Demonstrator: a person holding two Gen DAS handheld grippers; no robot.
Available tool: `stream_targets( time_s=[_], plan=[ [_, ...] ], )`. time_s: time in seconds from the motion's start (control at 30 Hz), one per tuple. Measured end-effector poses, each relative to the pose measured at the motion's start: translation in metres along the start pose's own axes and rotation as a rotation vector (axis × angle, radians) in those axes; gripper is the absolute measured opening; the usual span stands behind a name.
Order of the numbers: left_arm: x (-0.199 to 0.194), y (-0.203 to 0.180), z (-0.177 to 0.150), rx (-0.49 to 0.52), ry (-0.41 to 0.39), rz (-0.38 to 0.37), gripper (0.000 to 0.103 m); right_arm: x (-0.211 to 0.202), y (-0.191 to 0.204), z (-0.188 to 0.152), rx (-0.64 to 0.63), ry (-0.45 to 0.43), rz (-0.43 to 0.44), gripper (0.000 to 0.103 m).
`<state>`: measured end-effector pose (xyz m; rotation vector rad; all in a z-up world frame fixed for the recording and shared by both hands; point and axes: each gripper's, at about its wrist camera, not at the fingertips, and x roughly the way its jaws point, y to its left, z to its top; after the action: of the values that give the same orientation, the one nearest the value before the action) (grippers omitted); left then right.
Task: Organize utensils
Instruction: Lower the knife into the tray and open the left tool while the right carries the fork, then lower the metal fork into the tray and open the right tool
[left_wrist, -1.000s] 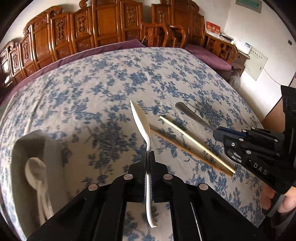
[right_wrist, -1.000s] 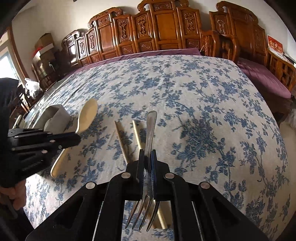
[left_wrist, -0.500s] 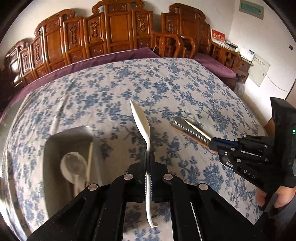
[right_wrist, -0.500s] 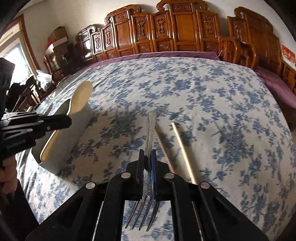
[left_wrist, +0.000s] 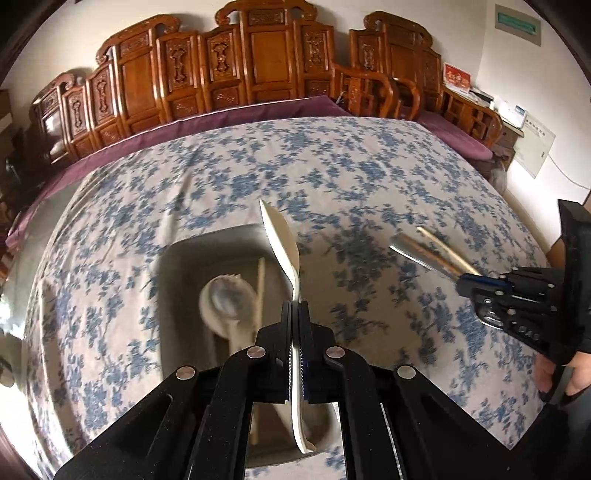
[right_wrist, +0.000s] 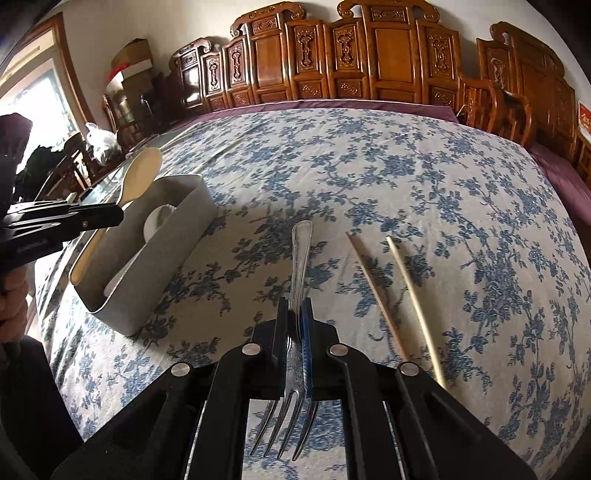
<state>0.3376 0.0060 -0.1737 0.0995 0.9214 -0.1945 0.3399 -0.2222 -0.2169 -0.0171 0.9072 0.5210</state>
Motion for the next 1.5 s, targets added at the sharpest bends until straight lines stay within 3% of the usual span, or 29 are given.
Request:
stream_targets(
  time_s=[0.47, 0.83, 0.97, 1.27, 1.5],
  plan=[
    [0.025, 0.050, -0.026, -0.072, 0.051, 0.046, 0.003, -0.014, 0.030, 0.001, -0.025, -0.031, 0.025, 0.008],
    [0.030, 0.057, -0.031, -0.067, 0.041, 0.072, 0.005, -0.024, 0.053, 0.015, -0.042, -0.069, 0.048, 0.008],
    [0.023, 0.058, -0.029, -0.067, 0.020, 0.067, 0.019, -0.021, 0.064, 0.021, -0.056, -0.067, 0.049, 0.008],
    [0.014, 0.072, -0.024, -0.112, -0.014, 0.048, 0.026, -0.013, 0.103, 0.047, -0.067, -0.093, 0.088, 0.008],
    [0.009, 0.091, -0.022, -0.157, -0.047, 0.101, 0.046, 0.011, 0.134, 0.063, -0.093, -0.072, 0.118, 0.008]
  ],
)
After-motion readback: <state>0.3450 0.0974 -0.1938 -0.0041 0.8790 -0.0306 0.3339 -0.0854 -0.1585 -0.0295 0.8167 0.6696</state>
